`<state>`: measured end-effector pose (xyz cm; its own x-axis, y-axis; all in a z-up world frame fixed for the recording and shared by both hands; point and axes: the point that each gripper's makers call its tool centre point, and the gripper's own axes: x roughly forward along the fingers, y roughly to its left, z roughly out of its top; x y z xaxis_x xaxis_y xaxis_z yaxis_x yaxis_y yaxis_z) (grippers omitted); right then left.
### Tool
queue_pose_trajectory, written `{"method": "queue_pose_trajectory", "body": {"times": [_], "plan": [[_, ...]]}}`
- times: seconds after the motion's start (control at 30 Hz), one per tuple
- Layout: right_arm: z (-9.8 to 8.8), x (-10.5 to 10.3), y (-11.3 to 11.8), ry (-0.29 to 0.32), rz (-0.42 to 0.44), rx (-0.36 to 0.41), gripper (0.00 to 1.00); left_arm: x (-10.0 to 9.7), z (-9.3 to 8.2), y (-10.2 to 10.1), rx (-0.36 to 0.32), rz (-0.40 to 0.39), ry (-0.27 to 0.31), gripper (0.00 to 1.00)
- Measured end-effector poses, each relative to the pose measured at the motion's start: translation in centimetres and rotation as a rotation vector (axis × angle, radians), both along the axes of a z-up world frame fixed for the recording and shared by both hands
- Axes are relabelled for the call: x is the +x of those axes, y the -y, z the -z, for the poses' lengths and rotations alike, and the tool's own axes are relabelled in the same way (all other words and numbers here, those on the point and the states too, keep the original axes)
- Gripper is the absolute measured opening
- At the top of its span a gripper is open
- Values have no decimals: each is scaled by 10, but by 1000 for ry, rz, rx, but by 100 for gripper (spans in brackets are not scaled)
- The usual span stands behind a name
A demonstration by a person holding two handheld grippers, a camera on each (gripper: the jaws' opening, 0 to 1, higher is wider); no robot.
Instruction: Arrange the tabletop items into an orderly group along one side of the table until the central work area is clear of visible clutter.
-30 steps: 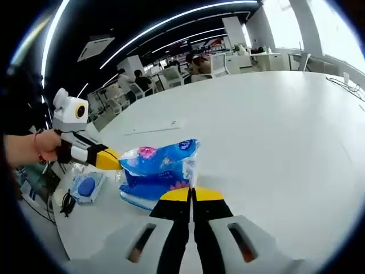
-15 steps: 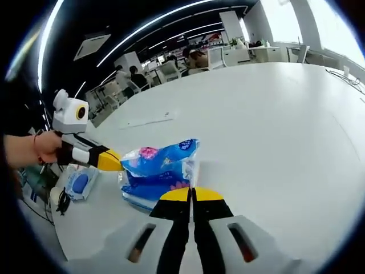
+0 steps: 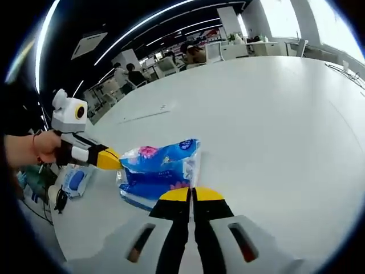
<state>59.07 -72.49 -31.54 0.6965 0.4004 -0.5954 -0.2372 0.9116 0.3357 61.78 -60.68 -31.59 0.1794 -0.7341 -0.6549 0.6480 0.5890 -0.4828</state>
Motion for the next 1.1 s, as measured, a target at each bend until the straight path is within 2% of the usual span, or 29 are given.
{"method": "queue_pose_trajectory", "body": {"times": [0.27,0.47,0.87,0.97,1.1], "plan": [[1,0,1,-5,8,7,2,2,0,1,0,3,12,1],[0,-1,3,-7,11,0,5,-1,1,-3,18,16,18,13],[-4,-3,-1,0,16,3,7,1,-13,-10,4,1,41,18],[-5,-3,-1,4,17,-2,9,0,-15,-10,-1,2,41,20],[-7,-3,3,9,30,-16,16,-2,-18,-11,-1,5,47,23]]}}
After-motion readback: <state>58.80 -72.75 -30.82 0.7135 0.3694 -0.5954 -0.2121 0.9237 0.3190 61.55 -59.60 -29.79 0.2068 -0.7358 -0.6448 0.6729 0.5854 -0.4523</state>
